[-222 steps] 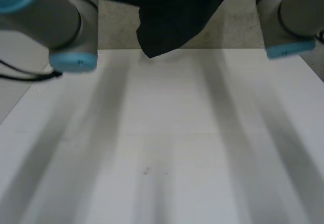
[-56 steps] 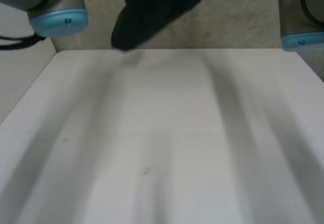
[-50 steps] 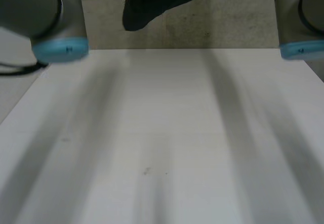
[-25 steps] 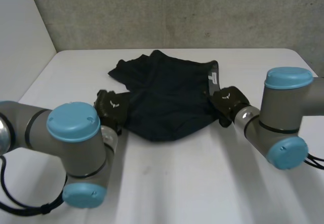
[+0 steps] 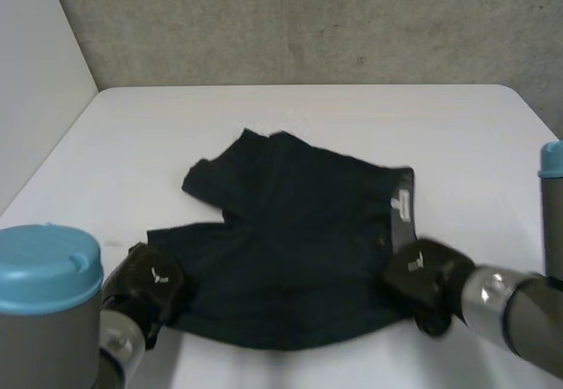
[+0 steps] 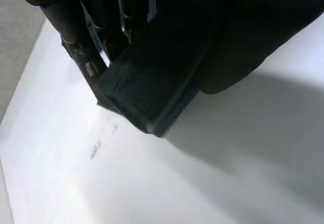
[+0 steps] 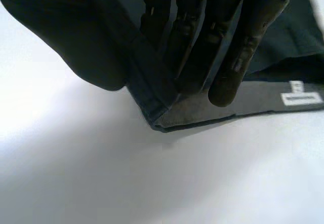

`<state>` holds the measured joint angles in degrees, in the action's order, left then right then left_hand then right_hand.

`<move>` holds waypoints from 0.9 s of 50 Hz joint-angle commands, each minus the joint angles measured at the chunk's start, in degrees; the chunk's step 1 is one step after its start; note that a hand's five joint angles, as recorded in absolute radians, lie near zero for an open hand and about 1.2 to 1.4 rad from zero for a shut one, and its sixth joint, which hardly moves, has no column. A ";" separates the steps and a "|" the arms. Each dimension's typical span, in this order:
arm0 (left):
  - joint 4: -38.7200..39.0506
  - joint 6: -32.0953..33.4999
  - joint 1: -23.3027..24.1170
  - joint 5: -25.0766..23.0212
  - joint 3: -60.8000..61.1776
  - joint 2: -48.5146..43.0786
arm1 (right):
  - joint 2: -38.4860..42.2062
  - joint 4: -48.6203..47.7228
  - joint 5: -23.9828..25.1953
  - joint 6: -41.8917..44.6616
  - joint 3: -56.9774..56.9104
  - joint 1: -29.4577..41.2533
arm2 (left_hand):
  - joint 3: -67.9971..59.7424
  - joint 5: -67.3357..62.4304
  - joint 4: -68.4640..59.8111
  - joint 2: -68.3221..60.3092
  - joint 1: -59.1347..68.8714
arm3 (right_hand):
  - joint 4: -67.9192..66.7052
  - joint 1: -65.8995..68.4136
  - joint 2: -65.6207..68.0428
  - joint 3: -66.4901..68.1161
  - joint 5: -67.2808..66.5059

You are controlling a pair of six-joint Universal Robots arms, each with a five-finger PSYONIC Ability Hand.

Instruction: Fold the shorts.

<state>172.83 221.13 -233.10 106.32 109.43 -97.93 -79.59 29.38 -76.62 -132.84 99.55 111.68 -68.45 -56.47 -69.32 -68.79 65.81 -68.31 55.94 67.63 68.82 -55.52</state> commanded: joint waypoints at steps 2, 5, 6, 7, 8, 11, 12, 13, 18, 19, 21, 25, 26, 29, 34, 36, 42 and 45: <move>3.20 10.11 -1.22 -3.22 -2.99 1.87 | -4.79 5.54 2.61 3.75 -0.58 -2.25 | -11.55 -13.53 -10.68 -11.21 14.19 | -11.69 24.06 12.37 11.18 -14.48; 10.40 9.93 -1.83 -3.84 -6.59 -0.59 | -4.27 2.10 2.97 -0.21 -2.08 -2.43 | -9.90 -11.87 -9.02 -9.55 12.54 | -11.69 24.06 12.37 11.18 -14.48; 12.77 10.02 -1.84 -3.92 -7.90 -2.25 | -3.91 0.00 2.88 -2.84 -3.04 -2.34 | -9.89 -11.87 -9.02 -9.55 12.53 | -11.69 24.06 12.37 11.18 -14.48; 16.54 10.28 -1.92 -3.84 -10.35 -4.96 | -3.48 -0.98 2.79 -3.99 -3.57 -2.34 | -9.89 -11.87 -9.02 -9.55 12.53 | -11.69 24.06 12.37 11.18 -14.48; 19.01 10.37 -1.92 -3.84 -12.38 -6.91 | -3.04 -1.86 2.79 -4.96 -4.01 -2.25 | -9.89 -11.87 -9.02 -9.55 12.53 | -11.69 24.06 12.37 11.18 -14.48; 25.00 10.46 -1.84 -3.57 -19.76 -13.33 | 0.82 -5.47 1.57 -7.69 -6.91 -2.34 | -10.23 -12.21 -9.36 -9.88 12.87 | -11.69 24.06 12.37 11.18 -14.48; 26.14 10.46 -1.84 -3.66 -21.78 -14.99 | 1.97 -6.52 0.69 -8.13 -7.79 -2.34 | -10.40 -12.37 -9.52 -10.05 13.04 | -11.69 24.06 12.37 11.18 -14.48; 27.20 10.55 -1.84 -3.66 -23.98 -17.10 | 3.37 -8.36 -0.97 -8.66 -9.01 -2.17 | -10.40 -12.37 -9.52 -10.05 13.04 | -11.69 24.06 12.37 11.18 -14.48; 28.62 10.72 -1.66 -3.57 -41.20 -30.81 | 6.28 -15.92 -7.57 -8.66 -12.10 -1.81 | -10.40 -12.37 -9.52 -10.05 13.04 | -11.69 24.06 12.37 11.18 -14.48; 28.53 10.72 -1.57 -3.57 -44.01 -32.92 | 6.55 -17.24 -8.27 -8.66 -12.62 -1.81 | -10.40 -12.37 -9.52 -10.05 13.04 | -11.69 24.06 12.37 11.18 -14.48; 28.35 10.72 -1.48 -3.57 -52.16 -38.88 | 9.44 -21.37 -9.51 -8.40 -14.47 -1.73 | -10.40 -12.37 -9.52 -10.05 13.04 | -11.69 24.06 12.37 11.18 -14.48; 28.27 10.72 -1.74 -3.92 -63.16 -47.50 | 15.33 -27.17 -10.21 -8.40 -18.77 -1.81 | -10.23 -12.21 -9.36 -9.88 12.87 | -11.69 24.06 12.37 11.18 -14.48; 28.27 10.64 -1.75 -4.01 -65.03 -49.01 | 16.47 -28.05 -10.48 -8.40 -19.65 -1.81 | -10.23 -12.21 -9.36 -9.88 12.87 | -11.69 24.06 12.37 11.18 -14.48; 28.35 10.20 -1.66 -4.80 -71.34 -54.54 | 21.04 -30.61 -11.88 -8.23 -23.08 -1.73 | -7.73 -9.70 -6.85 -7.38 10.37 | -11.69 24.06 12.37 11.18 -14.48; 28.35 9.49 -1.57 -7.26 -75.77 -59.48 | 27.11 -31.40 -13.82 -8.22 -27.92 -1.73 | 25.82 23.84 26.69 26.16 -23.18 | -11.69 24.06 12.37 11.18 -14.48; 28.53 9.23 -1.48 -7.79 -75.94 -60.01 | 28.60 -31.49 -14.95 -8.83 -29.58 -1.73 | 53.39 51.41 54.26 53.74 -50.75 | 47.71 -35.34 -47.02 -48.22 44.92; 28.53 6.77 -0.17 -6.65 -75.07 -59.14 | 26.07 -33.77 -16.72 -12.52 -29.24 -2.16 | 58.45 56.47 59.32 58.79 -55.81 | 58.31 -45.94 -57.63 -58.82 55.52; 28.09 3.80 0.01 -4.64 -72.71 -54.16 | 20.63 -36.23 -16.46 -17.35 -26.26 -2.34 | 58.45 56.47 59.32 58.79 -55.81 | 58.31 -45.94 -57.63 -58.82 55.52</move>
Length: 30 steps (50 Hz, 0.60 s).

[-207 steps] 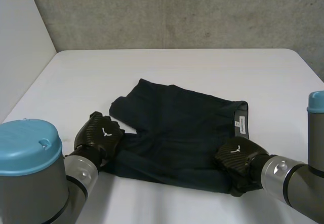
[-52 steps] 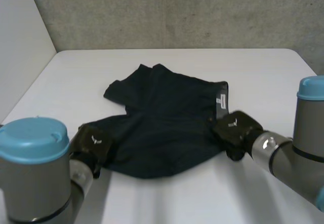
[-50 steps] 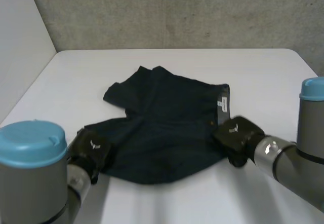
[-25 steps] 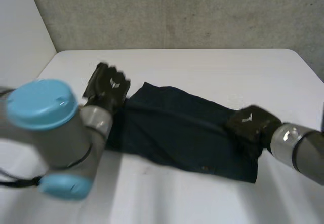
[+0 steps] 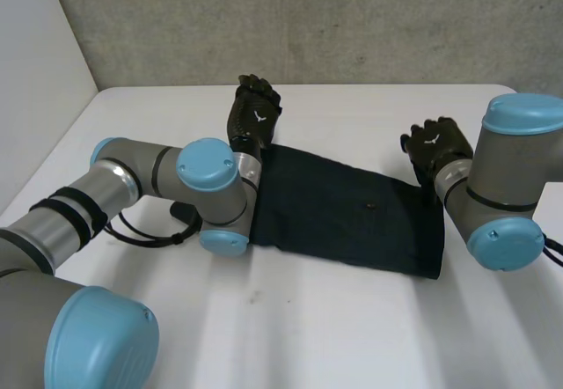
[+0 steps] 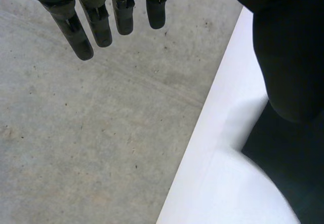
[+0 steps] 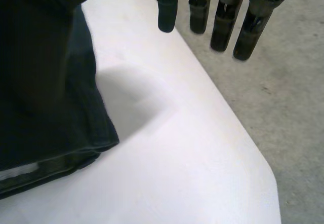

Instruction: Fold the shorts.

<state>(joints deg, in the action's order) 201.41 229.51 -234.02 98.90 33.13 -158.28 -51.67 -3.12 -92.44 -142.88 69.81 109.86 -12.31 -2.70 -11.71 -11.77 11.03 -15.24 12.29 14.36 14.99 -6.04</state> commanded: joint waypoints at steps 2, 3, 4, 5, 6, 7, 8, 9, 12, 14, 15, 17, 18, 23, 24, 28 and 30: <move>-0.76 -6.69 0.84 3.75 5.97 9.47 | -10.71 -4.26 -0.29 -9.51 5.77 -0.53 | 2.31 2.70 1.71 1.77 -1.03 | 5.24 -2.29 -4.36 -4.99 6.04; -0.93 -7.83 0.67 4.10 7.64 11.31 | -14.29 -4.17 -0.20 -11.70 8.04 -0.53 | 2.31 2.70 1.71 1.77 -1.03 | 5.24 -2.29 -4.36 -4.99 6.04; -1.46 -10.28 0.40 4.11 11.31 14.72 | -15.72 -4.08 -0.11 -12.76 9.11 -0.53 | 2.31 2.70 1.71 1.77 -1.03 | 5.24 -2.29 -4.36 -4.99 6.04; -1.81 -11.70 0.31 3.93 13.26 16.58 | -17.04 -3.91 0.15 -13.91 10.16 -0.53 | 2.31 2.70 1.71 1.77 -1.03 | 5.24 -2.29 -4.36 -4.99 6.04; -2.25 -13.19 0.14 3.76 15.11 18.69 | -18.19 -3.65 0.68 -15.05 11.39 -0.53 | 2.31 2.70 1.71 1.77 -1.03 | 5.24 -2.29 -4.36 -4.99 6.04; -3.47 -16.25 -0.21 3.15 19.04 22.63 | -20.37 -2.86 1.99 -17.06 14.10 -0.61 | 2.31 2.70 1.71 1.77 -1.03 | 5.24 -2.29 -4.36 -4.99 6.04; -4.18 -17.85 -0.30 2.79 21.08 24.32 | -21.27 -2.07 2.87 -18.04 15.52 -0.61 | 2.31 2.70 1.71 1.77 -1.03 | 5.24 -2.29 -4.36 -4.99 6.04; -4.88 -19.43 -0.48 2.18 23.10 26.08 | -21.88 -1.28 3.84 -18.92 16.93 -0.61 | 2.31 2.70 1.71 1.77 -1.03 | 5.24 -2.29 -4.36 -4.99 6.04; -7.43 -25.41 -1.27 -0.02 31.28 32.32 | -23.99 2.33 7.53 -21.38 21.94 -1.05 | 2.31 2.70 1.71 1.77 -1.03 | 5.24 -2.29 -4.36 -4.99 6.04; -8.49 -27.96 -1.71 -1.16 35.15 34.96 | -24.35 3.30 9.55 -22.70 25.88 -2.01 | 2.31 2.70 1.71 1.77 -1.03 | 5.24 -2.29 -4.36 -4.99 6.04; -9.19 -29.97 -2.14 -2.21 38.82 37.32 | -24.44 3.13 9.82 -22.97 27.30 -2.37 | 2.31 2.70 1.71 1.77 -1.03 | 5.24 -2.29 -4.36 -4.99 6.04; -9.55 -31.48 -2.58 -3.01 42.44 39.27 | -24.44 2.34 10.43 -23.06 29.85 -3.07 | 2.31 2.70 1.71 1.77 -1.03 | 5.24 -2.29 -4.36 -4.99 6.04; -9.55 -32.10 -2.85 -3.27 44.11 40.15 | -24.44 0.68 10.79 -23.23 32.04 -3.68 | 2.31 2.70 1.71 1.77 -1.03 | 5.24 -2.29 -4.36 -4.99 6.04; -9.02 -32.98 -4.17 -3.54 53.17 43.40 | -23.56 -5.57 10.70 -22.80 36.54 -4.66 | 2.31 2.70 1.71 1.77 -1.03 | 5.24 -2.29 -4.36 -4.99 6.04; -9.02 -33.07 -4.26 -3.54 53.88 43.58 | -23.21 -6.53 10.53 -22.62 36.80 -4.57 | 2.31 2.70 1.71 1.77 -1.03 | 5.24 -2.29 -4.36 -4.99 6.04; -9.02 -33.07 -4.69 -3.54 55.82 43.67 | -18.30 -9.88 10.17 -22.09 36.28 -4.74 | 2.31 2.70 1.71 1.77 -1.03 | -1.20 4.16 2.08 1.45 -0.40; -8.93 -33.16 -4.87 -3.54 56.08 43.59 | -16.10 -11.02 10.09 -21.57 35.49 -5.27 | 2.31 2.70 1.71 1.77 -1.03 | -17.42 20.38 18.30 17.68 -16.62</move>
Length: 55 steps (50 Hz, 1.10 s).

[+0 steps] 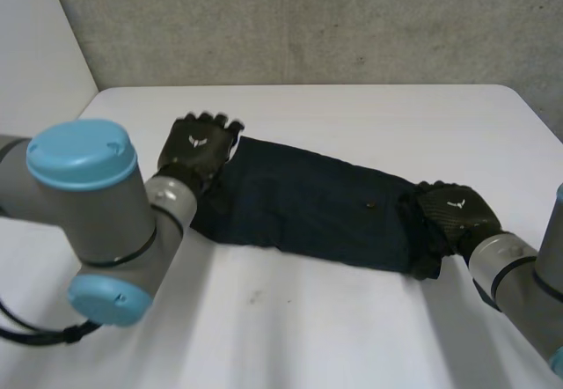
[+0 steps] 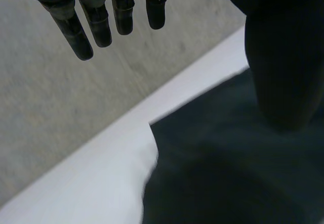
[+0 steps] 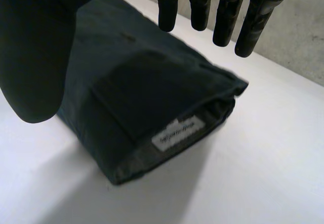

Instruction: Fold the shorts.

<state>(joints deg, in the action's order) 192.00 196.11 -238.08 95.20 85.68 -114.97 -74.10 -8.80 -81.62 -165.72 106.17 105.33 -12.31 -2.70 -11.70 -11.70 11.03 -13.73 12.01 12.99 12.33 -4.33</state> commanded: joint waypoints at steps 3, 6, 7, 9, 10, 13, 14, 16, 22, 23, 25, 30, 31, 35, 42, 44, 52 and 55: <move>0.48 0.15 -1.16 0.16 3.70 0.10 | 7.21 -5.88 -0.65 2.06 -1.40 -1.44 | 2.31 2.70 1.70 1.70 -1.03 | -55.44 57.15 56.18 56.84 -54.84; 0.39 0.15 -1.34 0.16 3.70 0.01 | 6.60 -6.06 -0.48 2.86 -1.58 -3.02 | 2.31 2.70 1.70 1.70 -1.03 | -66.27 67.99 67.01 67.67 -65.67; 0.39 0.15 -1.42 0.16 3.79 0.01 | 6.51 -5.97 -0.13 2.86 -1.58 -3.54 | 2.31 2.70 1.70 1.70 -1.03 | -66.27 67.99 67.01 67.67 -65.67; 0.31 0.15 -1.60 0.16 3.88 0.27 | 6.16 -5.44 0.32 3.82 -1.66 -4.95 | 2.31 2.70 1.70 1.70 -1.03 | -66.27 67.99 67.01 67.67 -65.67; 0.30 0.15 -1.60 0.16 3.97 0.36 | 5.72 -5.35 0.32 4.52 -1.58 -5.21 | 2.31 2.70 1.70 1.70 -1.03 | -66.27 67.99 67.01 67.67 -65.67; -0.04 0.15 -1.78 0.16 4.06 1.41 | 1.77 -4.30 0.49 9.78 -1.58 -6.97 | 2.31 2.70 1.70 1.70 -1.03 | -66.27 67.99 67.01 67.67 -65.67; -0.13 0.07 -1.78 0.16 4.06 1.85 | 0.72 -3.69 0.67 11.71 -1.58 -7.85 | 2.31 2.70 1.70 1.70 -1.03 | -66.27 67.99 67.01 67.67 -65.67; -0.22 0.06 -1.95 0.25 4.32 2.55 | -1.48 -0.89 1.19 18.80 -1.92 -11.43 | 2.31 2.70 1.70 1.70 -1.03 | -66.27 67.99 67.01 67.67 -65.67; 0.04 0.15 -2.92 0.07 7.22 6.33 | -1.93 7.21 1.28 37.82 -6.66 -16.12 | 2.31 2.70 1.70 1.70 -1.03 | -66.27 67.99 67.01 67.67 -65.67; 0.13 0.15 -3.01 0.07 7.48 6.69 | -1.93 7.91 1.20 39.75 -7.72 -16.03 | 2.31 2.70 1.70 1.70 -1.03 | -66.27 67.99 67.01 67.67 -65.67; 0.30 0.15 -3.45 0.07 8.10 7.39 | -1.32 8.71 0.84 43.81 -11.06 -14.54 | 2.31 2.70 1.70 1.70 -1.03 | -66.27 67.99 67.01 67.67 -65.67; 0.30 0.15 -3.54 0.16 8.10 8.10 | 0.53 8.80 1.46 44.34 -19.41 -3.38 | 2.31 2.70 1.70 1.70 -1.03 | -66.27 67.99 67.01 67.67 -65.67; 0.39 0.15 -3.54 0.16 8.01 8.10 | 1.66 8.97 1.72 44.34 -22.20 0.11 | 2.31 2.70 1.70 1.70 -1.03 | -66.27 67.99 67.01 67.67 -65.67; 0.39 0.15 -3.54 0.25 7.22 8.10 | 7.10 9.06 4.34 44.78 -27.22 8.46 | 2.31 2.70 1.70 1.70 -1.03 | -66.27 67.99 67.01 67.67 -65.67; 0.66 0.06 -3.18 0.34 5.11 8.10 | 12.91 9.24 16.30 45.05 -27.68 19.21 | 2.31 2.70 1.70 1.70 -1.03 | -66.27 67.99 67.01 67.67 -65.67; 0.74 -0.02 -3.01 0.34 3.97 7.92 | 15.38 9.32 19.56 44.96 -28.20 19.65 | 2.31 2.70 1.70 1.70 -1.03 | -66.27 67.99 67.01 67.67 -65.67; 0.74 -0.64 -1.43 0.43 -2.79 6.17 | 13.81 9.24 19.39 35.40 -30.40 18.96 | 2.31 2.70 1.70 1.70 -1.03 | 3.73 -2.01 -2.99 -2.33 4.33; 0.74 -1.08 0.50 0.60 -7.26 3.63 | 10.56 9.15 18.51 22.32 -30.41 15.97 | 2.31 2.70 1.70 1.70 -1.03 | 3.73 -2.01 -2.99 -2.33 4.33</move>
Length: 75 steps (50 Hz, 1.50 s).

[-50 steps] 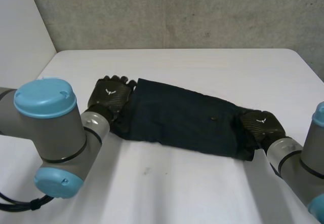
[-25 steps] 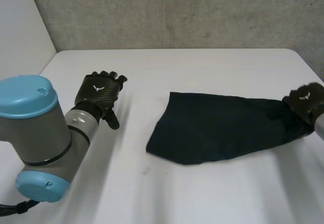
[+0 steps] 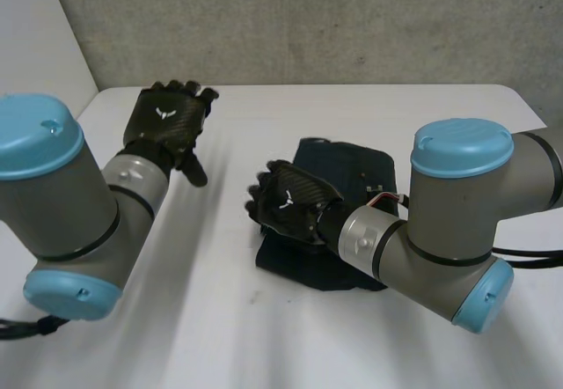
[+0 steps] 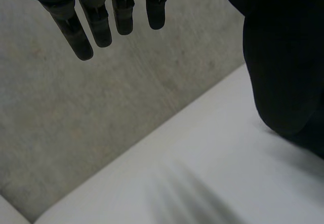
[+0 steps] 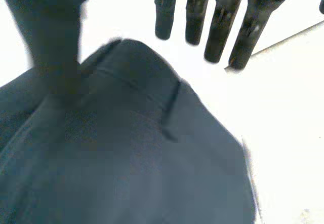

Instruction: Fold the shorts.

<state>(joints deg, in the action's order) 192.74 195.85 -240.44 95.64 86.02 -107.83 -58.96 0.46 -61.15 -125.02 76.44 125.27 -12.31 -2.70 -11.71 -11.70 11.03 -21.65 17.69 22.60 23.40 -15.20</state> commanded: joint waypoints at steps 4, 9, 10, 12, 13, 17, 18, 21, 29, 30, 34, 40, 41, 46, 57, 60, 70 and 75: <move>-0.35 -1.87 5.24 0.16 -13.58 -6.85 | -10.56 -0.02 -3.97 -36.66 0.37 -8.81 | 2.26 2.66 1.66 1.65 -0.99 | 11.65 -7.69 -12.60 -13.40 15.20; -0.97 -4.33 8.58 -0.01 -19.74 -11.78 | -15.13 0.59 -8.45 -51.71 2.74 -14.26 | 1.92 2.32 1.32 1.31 -0.65 | 11.65 -7.69 -12.60 -13.40 15.20; -1.23 -4.60 9.37 -0.01 -20.54 -12.57 | -15.57 0.85 -9.24 -52.86 3.01 -14.88 | 1.92 2.32 1.32 1.31 -0.65 | 11.65 -7.69 -12.60 -13.40 15.20; -2.45 -5.39 11.04 -0.01 -22.47 -14.68 | -15.58 2.43 -11.09 -53.05 3.62 -16.11 | 1.92 2.32 1.32 1.31 -0.65 | 11.65 -7.69 -12.60 -13.40 15.20; -3.07 -5.57 11.31 -0.10 -23.09 -15.56 | -15.40 2.96 -11.53 -52.78 3.71 -16.37 | 1.92 2.32 1.32 1.31 -0.65 | 11.65 -7.69 -12.60 -13.40 15.20; -6.15 -5.66 12.45 -0.01 -25.99 -21.01 | -12.07 4.02 -12.33 -50.76 4.59 -16.73 | 1.92 2.32 1.32 1.31 -0.65 | 11.65 -7.69 -12.60 -13.40 15.20; -6.85 -5.66 12.72 -0.01 -26.69 -22.15 | -10.93 4.11 -12.42 -50.32 4.59 -16.81 | 1.92 2.32 1.32 1.31 -0.65 | 11.65 -7.69 -12.60 -13.40 15.20; -10.36 -5.57 13.68 -0.01 -29.85 -26.81 | -6.36 4.29 -12.85 -48.57 4.06 -16.64 | 1.75 2.15 1.15 1.15 -0.48 | 11.65 -7.69 -12.60 -13.40 15.20; -19.77 -4.95 13.42 1.39 -36.54 -35.34 | 2.79 3.76 -13.56 -47.60 3.27 -15.85 | 0.75 1.14 0.15 0.14 0.53 | 11.65 -7.69 -12.60 -13.40 15.20; -20.47 -4.78 13.42 1.65 -36.89 -35.78 | 4.10 3.67 -14.52 -46.90 2.93 -15.85 | 0.74 1.14 0.15 0.14 0.53 | 11.65 -7.69 -12.60 -13.40 15.20; -23.02 -2.59 13.25 3.41 -37.95 -36.93 | 5.86 3.67 -17.50 -43.04 2.40 -15.76 | 0.58 0.97 -0.02 -0.03 0.70 | 11.65 -7.69 -12.60 -13.40 15.20; -26.19 2.78 13.33 4.38 -37.51 -36.05 | 5.87 3.41 -19.71 -36.00 2.31 -15.50 | 0.91 1.31 0.31 0.30 0.36 | 11.65 -7.69 -12.60 -13.40 15.20; -26.37 2.96 13.33 4.47 -37.51 -35.87 | 5.70 3.41 -19.89 -35.47 2.22 -15.50 | 0.91 1.31 0.31 0.30 0.36 | 11.65 -7.69 -12.60 -13.40 15.20; -26.54 2.87 12.81 4.64 -37.33 -31.49 | 0.44 1.04 -19.97 -35.03 2.13 -14.19 | 0.91 1.31 0.31 0.30 0.36 | 11.65 -7.69 -12.60 -13.40 15.20; -26.63 -1.69 6.31 5.08 -31.71 -7.59 | -16.70 -9.08 -34.71 -35.47 -2.25 -11.46 | 1.75 2.15 1.15 1.15 -0.48 | 11.65 -7.69 -12.60 -13.40 15.20; -26.81 -4.51 2.01 4.91 -29.34 0.06 | -18.73 -7.94 -38.68 -35.38 -4.19 -11.37 | 1.42 1.82 0.82 0.81 -0.15 | 11.65 -7.69 -12.60 -13.40 15.20; -36.04 -6.45 -8.99 4.38 -22.83 9.92 | -19.53 5.77 -39.23 -39.24 -10.61 -11.37 | 1.25 1.64 0.65 0.64 0.02 | 11.65 -7.69 -12.60 -13.40 15.20; -35.77 -6.97 -8.73 4.47 -22.04 10.27 | -19.62 6.92 -35.36 -40.48 -10.79 -11.28 | 1.92 2.32 1.32 1.31 -0.65 | 11.65 -7.69 -12.60 -13.40 15.20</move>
<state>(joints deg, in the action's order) 157.38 189.24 -248.95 100.12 62.84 -97.54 -78.81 5.22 -100.76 -163.71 66.17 113.94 -12.31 -2.55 -11.71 -11.70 10.43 -13.47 10.79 12.73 11.67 -4.27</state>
